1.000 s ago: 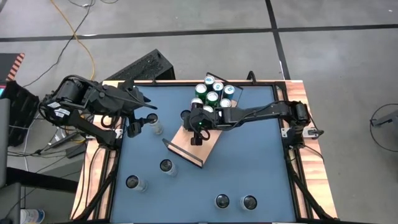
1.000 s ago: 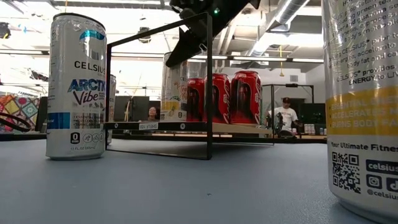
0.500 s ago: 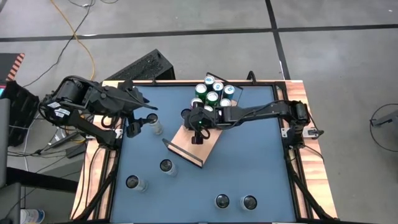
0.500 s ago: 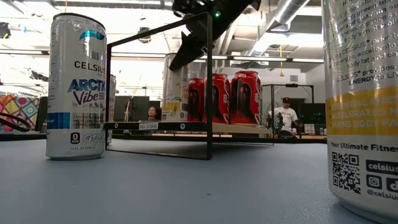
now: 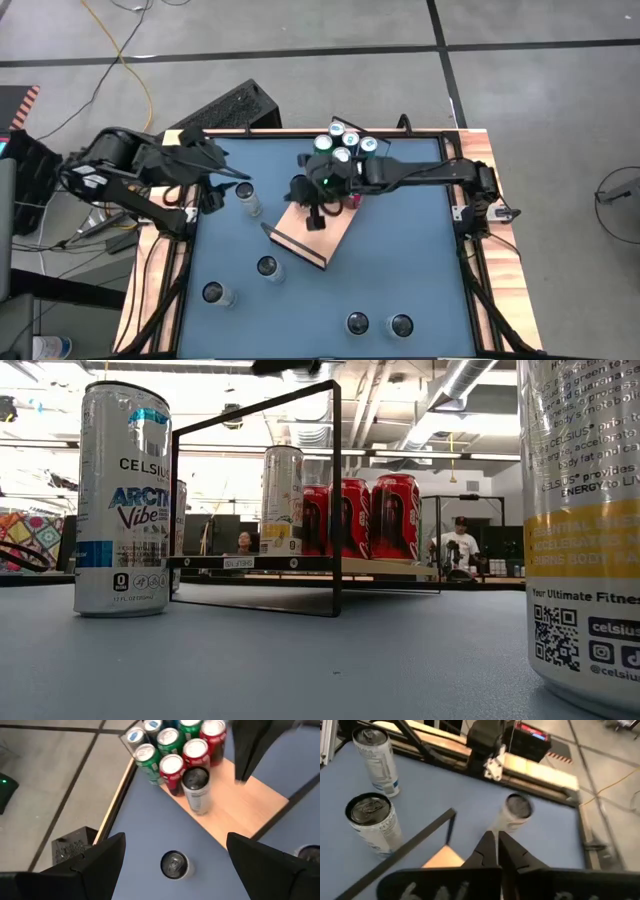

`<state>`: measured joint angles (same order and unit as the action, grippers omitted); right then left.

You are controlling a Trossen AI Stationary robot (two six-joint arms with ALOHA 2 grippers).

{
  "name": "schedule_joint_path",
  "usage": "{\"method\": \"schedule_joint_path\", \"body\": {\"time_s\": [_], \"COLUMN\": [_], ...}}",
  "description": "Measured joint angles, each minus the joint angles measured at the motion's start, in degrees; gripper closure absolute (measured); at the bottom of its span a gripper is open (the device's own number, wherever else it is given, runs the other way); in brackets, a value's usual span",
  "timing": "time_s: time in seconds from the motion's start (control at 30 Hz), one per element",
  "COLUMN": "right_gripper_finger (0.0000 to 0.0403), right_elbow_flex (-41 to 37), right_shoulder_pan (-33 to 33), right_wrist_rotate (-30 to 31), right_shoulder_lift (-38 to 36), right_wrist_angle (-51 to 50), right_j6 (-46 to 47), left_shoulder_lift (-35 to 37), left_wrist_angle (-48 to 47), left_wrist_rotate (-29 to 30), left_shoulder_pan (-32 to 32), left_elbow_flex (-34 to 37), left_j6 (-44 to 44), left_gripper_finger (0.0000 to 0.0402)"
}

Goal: Place canned beverage on shelf
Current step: Put the top white yellow soda can on the shelf aligned with the other white yellow soda can

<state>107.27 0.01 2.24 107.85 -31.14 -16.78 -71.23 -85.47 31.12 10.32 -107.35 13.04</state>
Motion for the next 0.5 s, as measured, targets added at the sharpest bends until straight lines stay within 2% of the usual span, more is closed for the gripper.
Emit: {"method": "schedule_joint_path", "body": {"time_s": [0.13,0.3,0.4,0.5], "right_gripper_finger": [0.0363,0.0306,0.0269,0.0231], "right_elbow_flex": [9.02,19.01,25.26,27.42], "right_shoulder_pan": [-0.6,-1.31,-1.77,-2.43], "right_wrist_rotate": [0.02,-1.31,-1.31,-1.1], "right_shoulder_lift": [-0.09,-0.06,-0.13,-0.96], "right_wrist_angle": [-8.41,-17.09,-22.38,-25.16], "right_j6": [-3.67,-8.86,-11.08,-11.67], "left_shoulder_lift": [7.94,17.02,19.45,19.47], "left_wrist_angle": [9.79,30.84,38.17,38.45], "left_wrist_rotate": [3.25,4.01,1.12,-3.49], "left_shoulder_pan": [-0.01,-1.29,-4.53,-8.38], "left_elbow_flex": [12.23,32.87,42.61,48.32], "left_j6": [2.27,-0.47,-1.84,-0.46], "left_gripper_finger": [0.0068,0.0068,0.0068,0.0068]}}
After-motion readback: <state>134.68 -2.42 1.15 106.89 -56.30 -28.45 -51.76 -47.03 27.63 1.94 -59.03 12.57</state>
